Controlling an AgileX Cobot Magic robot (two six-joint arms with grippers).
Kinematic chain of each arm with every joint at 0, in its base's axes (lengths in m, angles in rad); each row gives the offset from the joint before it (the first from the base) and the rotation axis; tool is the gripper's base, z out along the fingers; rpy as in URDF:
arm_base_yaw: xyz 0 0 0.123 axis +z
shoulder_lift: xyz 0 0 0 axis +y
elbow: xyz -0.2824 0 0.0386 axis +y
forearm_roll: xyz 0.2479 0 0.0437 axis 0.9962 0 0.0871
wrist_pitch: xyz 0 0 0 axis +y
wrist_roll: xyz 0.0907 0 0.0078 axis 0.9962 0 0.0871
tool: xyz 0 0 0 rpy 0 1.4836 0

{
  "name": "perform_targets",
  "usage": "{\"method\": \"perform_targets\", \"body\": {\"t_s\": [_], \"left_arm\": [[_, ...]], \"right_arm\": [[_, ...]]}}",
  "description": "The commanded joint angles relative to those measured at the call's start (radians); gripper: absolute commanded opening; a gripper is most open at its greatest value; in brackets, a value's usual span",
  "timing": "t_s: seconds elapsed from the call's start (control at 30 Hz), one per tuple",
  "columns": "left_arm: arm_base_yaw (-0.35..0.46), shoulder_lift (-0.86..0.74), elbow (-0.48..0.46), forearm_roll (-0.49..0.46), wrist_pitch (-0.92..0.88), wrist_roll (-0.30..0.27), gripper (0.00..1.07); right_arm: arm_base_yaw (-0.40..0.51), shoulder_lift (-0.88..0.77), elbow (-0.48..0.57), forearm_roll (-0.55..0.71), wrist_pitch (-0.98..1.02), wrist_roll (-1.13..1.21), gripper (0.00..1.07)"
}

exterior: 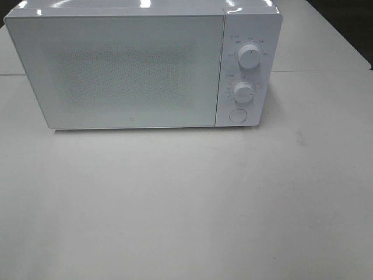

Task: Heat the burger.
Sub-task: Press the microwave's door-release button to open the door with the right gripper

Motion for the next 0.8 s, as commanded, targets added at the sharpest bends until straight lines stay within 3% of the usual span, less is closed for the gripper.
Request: {"method": "perform_targets", "body": {"t_s": [0.03,0.17,0.8], "left_arm": [[0.004,-0.016,0.001,0.000,0.001,-0.006,1.00],[0.004,-0.016,0.001,0.000,0.001,-0.006,1.00],[0.004,-0.016,0.001,0.002,0.001,-0.006,1.00]], "right_arm": [[-0.042,-0.066,0.039,-0.016,0.002,-0.010,0.76],[-0.045,-0.115,0.100,-0.017,-0.001,-0.010,0.76],[-0.045,-0.092,0.087,-0.023,-0.015,-0.013,0.76]]}}
